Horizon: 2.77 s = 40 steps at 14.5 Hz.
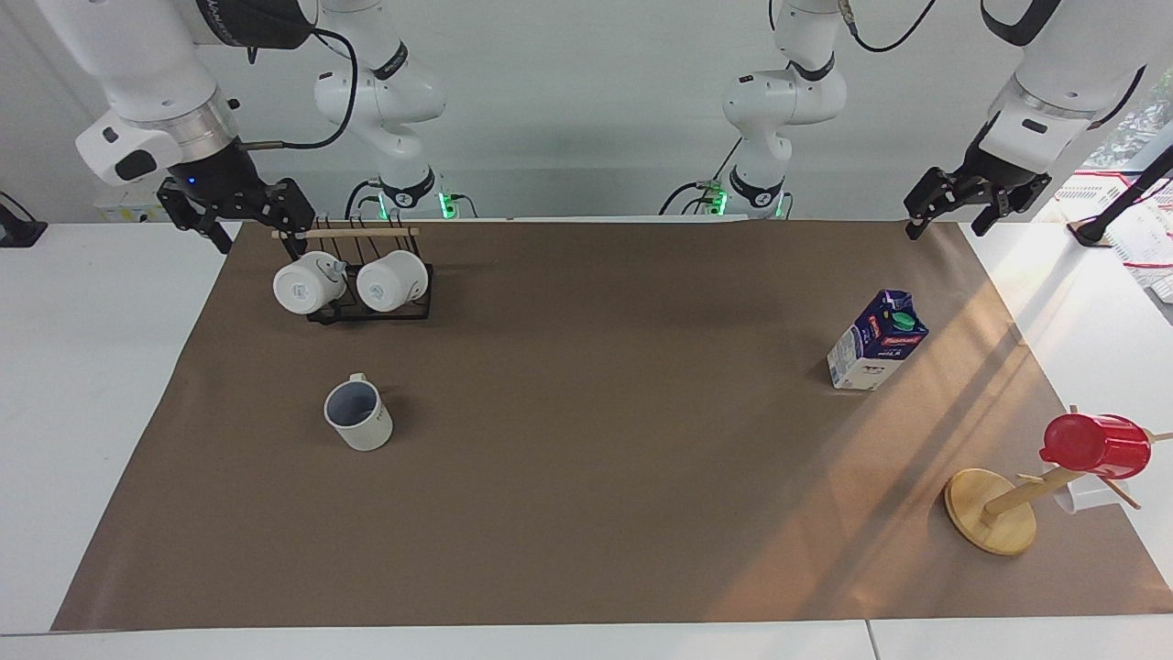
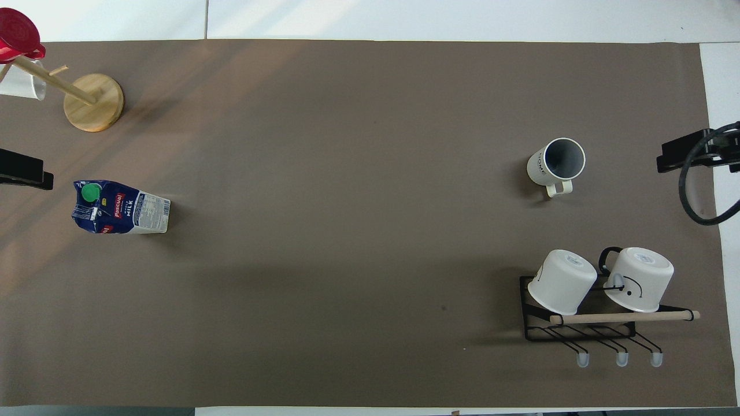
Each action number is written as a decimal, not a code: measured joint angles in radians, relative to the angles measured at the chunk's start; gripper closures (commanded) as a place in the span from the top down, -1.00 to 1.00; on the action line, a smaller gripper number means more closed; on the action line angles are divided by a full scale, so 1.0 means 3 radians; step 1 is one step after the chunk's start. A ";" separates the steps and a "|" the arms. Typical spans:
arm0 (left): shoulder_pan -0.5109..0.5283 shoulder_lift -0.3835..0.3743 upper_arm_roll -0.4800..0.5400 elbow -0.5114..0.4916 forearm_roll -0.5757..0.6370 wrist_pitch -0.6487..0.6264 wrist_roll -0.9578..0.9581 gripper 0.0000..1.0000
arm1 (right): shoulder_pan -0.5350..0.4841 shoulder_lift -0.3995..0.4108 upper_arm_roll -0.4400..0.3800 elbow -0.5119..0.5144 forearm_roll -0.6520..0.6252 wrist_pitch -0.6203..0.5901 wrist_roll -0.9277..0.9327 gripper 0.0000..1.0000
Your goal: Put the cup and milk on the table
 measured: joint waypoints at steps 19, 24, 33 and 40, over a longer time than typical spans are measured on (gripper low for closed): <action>0.0000 0.0000 0.0000 0.0000 0.0000 0.0000 0.0000 1.00 | -0.0108 0.0777 -0.0007 -0.0058 0.0223 0.1084 -0.0570 1.00; -0.0003 0.0000 -0.0007 -0.0002 0.0000 0.0002 0.0000 1.00 | -0.0106 0.1060 -0.0006 -0.0588 0.0346 0.1991 -0.0995 1.00; -0.0003 0.0000 -0.0014 -0.0018 -0.0001 0.0065 0.0000 1.00 | -0.0104 0.1208 -0.0004 -0.0865 0.0437 0.2177 -0.1470 1.00; -0.0003 -0.0002 -0.0014 -0.0031 -0.0002 0.0041 0.0000 1.00 | -0.0100 0.1207 -0.0003 -0.0946 0.0437 0.2240 -0.1485 -1.00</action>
